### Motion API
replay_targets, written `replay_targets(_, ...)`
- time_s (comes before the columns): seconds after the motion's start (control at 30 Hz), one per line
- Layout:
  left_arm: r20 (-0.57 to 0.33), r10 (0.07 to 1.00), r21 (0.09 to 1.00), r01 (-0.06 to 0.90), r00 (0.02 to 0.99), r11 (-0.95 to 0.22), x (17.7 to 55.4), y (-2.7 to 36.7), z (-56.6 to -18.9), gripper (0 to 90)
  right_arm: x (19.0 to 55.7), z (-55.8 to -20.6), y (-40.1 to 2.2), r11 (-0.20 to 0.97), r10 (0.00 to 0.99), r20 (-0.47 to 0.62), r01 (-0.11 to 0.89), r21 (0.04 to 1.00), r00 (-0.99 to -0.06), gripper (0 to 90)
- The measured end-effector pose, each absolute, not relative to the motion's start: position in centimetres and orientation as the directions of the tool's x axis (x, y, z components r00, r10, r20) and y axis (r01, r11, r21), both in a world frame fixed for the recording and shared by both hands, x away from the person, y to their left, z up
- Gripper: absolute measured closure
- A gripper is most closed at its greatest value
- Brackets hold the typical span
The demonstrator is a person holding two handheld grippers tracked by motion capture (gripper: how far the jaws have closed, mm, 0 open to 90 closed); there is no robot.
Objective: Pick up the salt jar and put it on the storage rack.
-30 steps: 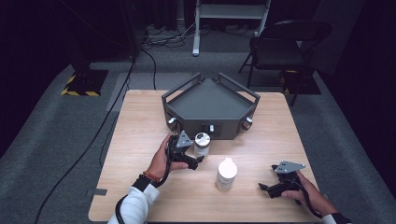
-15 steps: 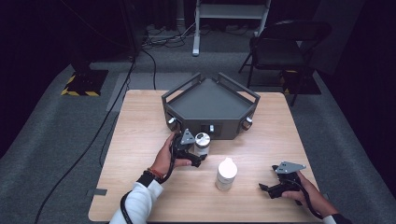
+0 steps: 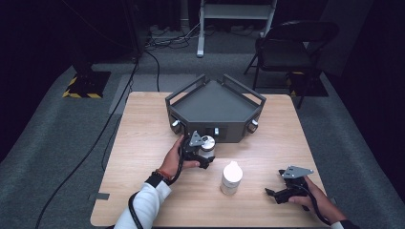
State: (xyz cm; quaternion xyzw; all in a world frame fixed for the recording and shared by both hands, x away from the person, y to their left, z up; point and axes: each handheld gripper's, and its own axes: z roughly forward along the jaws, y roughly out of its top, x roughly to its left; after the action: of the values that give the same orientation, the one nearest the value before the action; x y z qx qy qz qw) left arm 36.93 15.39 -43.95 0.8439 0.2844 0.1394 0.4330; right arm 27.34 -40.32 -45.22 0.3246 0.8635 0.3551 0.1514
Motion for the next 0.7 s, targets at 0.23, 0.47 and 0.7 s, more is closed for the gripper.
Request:
replay_targets(0.23, -0.034, 0.577, 0.825, 0.348, 0.816, -0.444, 37.9, 15.6, -44.8, 21.9, 27.3, -45.2, -40.3, 0.537, 0.668, -0.031, 0.453, 0.712, -0.743, 0.0)
replay_targets(0.47, -0.029, 0.566, 0.84, 0.327, 0.824, -0.432, 37.9, 16.2, -45.2, 29.1, 27.4, -45.2, -40.3, 0.538, 0.667, -0.031, 0.452, 0.712, -0.744, 0.0)
replay_targets(0.7, -0.021, 0.576, 0.842, 0.325, 0.818, -0.43, 37.6, 16.0, -45.2, 29.6, 27.4, -45.2, -40.3, 0.539, 0.665, -0.029, 0.452, 0.711, -0.747, 0.0)
